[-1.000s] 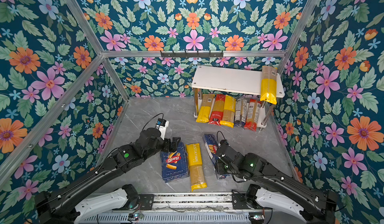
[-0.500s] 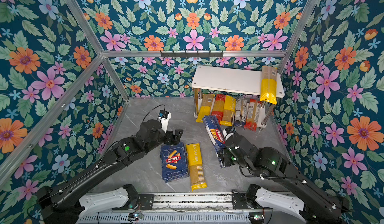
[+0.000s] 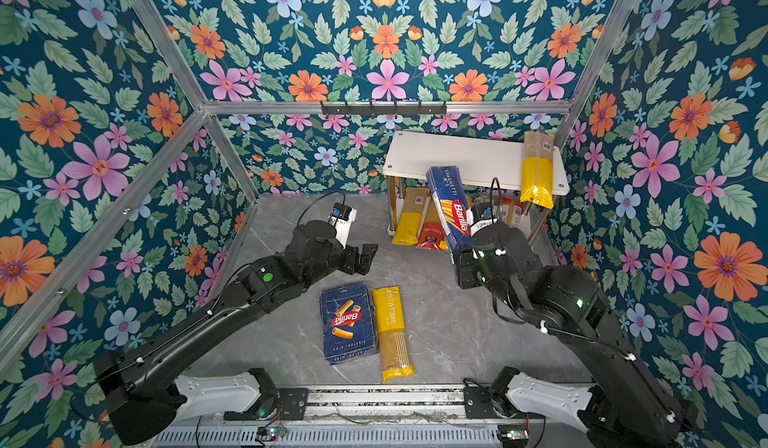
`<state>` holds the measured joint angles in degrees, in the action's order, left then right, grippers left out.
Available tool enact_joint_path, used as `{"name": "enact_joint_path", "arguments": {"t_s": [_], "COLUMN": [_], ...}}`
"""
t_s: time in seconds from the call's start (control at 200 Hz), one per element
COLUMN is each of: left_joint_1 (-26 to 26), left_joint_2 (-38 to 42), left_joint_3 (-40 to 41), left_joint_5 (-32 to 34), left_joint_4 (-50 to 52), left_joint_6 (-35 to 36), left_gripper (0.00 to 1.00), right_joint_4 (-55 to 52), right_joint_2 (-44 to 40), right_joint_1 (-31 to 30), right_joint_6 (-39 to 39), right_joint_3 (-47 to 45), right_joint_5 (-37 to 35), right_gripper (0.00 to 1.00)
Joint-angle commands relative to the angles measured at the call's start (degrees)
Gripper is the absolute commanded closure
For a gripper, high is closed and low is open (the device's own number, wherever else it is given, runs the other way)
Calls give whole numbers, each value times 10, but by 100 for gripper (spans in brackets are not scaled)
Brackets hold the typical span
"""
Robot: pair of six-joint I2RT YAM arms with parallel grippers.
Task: Arrange pasta packages on shelves
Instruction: Place the pasta box on the shelf.
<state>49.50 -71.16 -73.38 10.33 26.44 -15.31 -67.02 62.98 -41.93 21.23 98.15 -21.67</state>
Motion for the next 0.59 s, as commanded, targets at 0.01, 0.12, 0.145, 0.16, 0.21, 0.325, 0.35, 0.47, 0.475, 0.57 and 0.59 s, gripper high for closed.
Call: {"name": "enact_joint_path", "arguments": {"t_s": [0.01,0.12,0.145,0.16,0.21,0.325,0.35,0.47,0.475,0.57,0.59], "left_joint_1": [-3,-9,-11,-12,-15,-20,-21,-34,-34,-43,-45], "left_joint_2": [-12,-20,-21,-23,-26,-34,-36,-44,-45,-51,-52], "left_joint_3": [-15,-22,-24,-24,-27,-30,-31,-32,-32,-33,-34], "left_joint_5": [-7,-9,-12,-14,-21,-28,-29,-43,-43,-55,-56], "left_joint_4": [-18,-27,-30,-31,-36,-44,-46,-56,-56,-62,-63], "left_joint_6": [19,27,27,27,28,33,34,35,35,35,35], "left_gripper": [0,0,0,0,0,0,0,0,0,0,0], "right_joint_4": [94,113,119,122,128,142,144,143,141,117,110], "right_joint_2": [41,94,105,113,143,213,228,308,311,385,397], "right_joint_1": [59,137,153,162,192,251,261,302,304,334,340], "right_joint_6": [-58,-79,-84,-86,-95,-117,-120,-139,-139,-142,-142], "right_joint_3": [44,97,109,117,149,221,238,332,336,421,438], "right_joint_5": [-21,15,22,24,29,40,43,43,45,63,64], "right_gripper": [61,61,61,61,61,61,61,61,61,61,61]}}
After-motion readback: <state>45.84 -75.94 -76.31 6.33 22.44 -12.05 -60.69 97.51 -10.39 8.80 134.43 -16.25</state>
